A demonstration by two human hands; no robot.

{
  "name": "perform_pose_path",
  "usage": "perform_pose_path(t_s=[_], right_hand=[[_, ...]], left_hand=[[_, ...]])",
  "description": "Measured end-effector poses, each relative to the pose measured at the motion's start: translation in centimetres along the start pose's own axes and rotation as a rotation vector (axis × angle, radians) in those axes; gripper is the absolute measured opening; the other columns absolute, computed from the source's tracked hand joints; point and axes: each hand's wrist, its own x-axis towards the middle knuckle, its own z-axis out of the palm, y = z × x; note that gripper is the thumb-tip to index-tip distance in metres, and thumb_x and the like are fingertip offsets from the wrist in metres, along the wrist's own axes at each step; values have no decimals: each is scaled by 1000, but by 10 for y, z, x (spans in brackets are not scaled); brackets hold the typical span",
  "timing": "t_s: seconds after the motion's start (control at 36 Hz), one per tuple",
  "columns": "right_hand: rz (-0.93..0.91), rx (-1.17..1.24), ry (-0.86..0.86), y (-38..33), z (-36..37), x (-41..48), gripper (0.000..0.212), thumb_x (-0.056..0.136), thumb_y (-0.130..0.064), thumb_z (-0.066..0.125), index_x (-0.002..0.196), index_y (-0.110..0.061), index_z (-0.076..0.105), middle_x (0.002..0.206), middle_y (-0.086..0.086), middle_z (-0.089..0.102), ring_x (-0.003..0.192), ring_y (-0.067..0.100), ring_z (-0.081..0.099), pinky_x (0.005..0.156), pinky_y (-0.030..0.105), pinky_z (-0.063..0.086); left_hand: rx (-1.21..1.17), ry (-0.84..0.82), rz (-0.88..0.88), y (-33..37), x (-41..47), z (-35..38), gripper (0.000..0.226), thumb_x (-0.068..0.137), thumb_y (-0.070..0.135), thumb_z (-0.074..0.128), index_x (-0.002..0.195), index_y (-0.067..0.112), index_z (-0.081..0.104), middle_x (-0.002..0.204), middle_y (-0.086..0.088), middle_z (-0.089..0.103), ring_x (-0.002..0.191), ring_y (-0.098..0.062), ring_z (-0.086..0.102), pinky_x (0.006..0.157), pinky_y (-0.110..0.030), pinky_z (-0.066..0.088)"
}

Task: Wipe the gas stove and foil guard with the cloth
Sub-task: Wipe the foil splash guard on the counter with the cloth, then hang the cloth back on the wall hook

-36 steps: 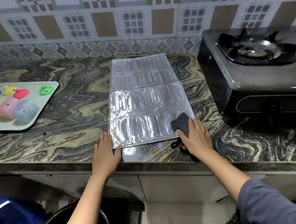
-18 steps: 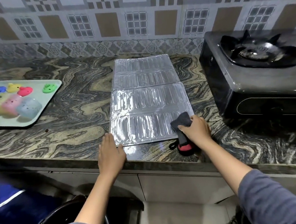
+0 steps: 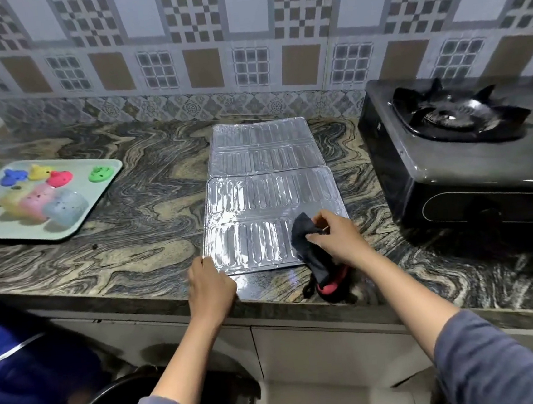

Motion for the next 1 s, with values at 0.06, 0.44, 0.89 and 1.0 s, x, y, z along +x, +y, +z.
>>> perform_pose_path(t_s=[0.06,0.44,0.89,1.0], right_hand=[[-60,5,-48,-13,-7,-2,16,82,-12,65,88,-17,51,86,1,56,78,16,51,58,13,36],[-420,-31,-33,-99,-67,-8,17,80,-9,65,97,-12,63,90,3,64,80,16,58,63,12,41],[-491,-137,72,-152,-125,-10,35,80,-14,66,109,-21,47,81,-1,55,72,14,53,62,21,43],[-509,-99,18,-156,-134,-10,33,85,-19,64,114,-25,50,82,6,60,71,18,56,68,27,48]], left_hand=[[15,-24,-11,4,0,-3,29,83,2,41,111,0,46,128,-15,42,121,-32,36,95,-43,37],[-452,-76,575,96,5,-90,26,97,23,44,117,14,57,117,1,61,108,-4,55,95,-20,41],[-628,34,786,159,30,-142,4,86,8,62,85,8,66,70,6,59,57,4,53,57,-10,43],[-569,114,856,175,40,-153,10,85,8,63,91,3,69,81,-1,64,65,-8,58,65,-19,48]])
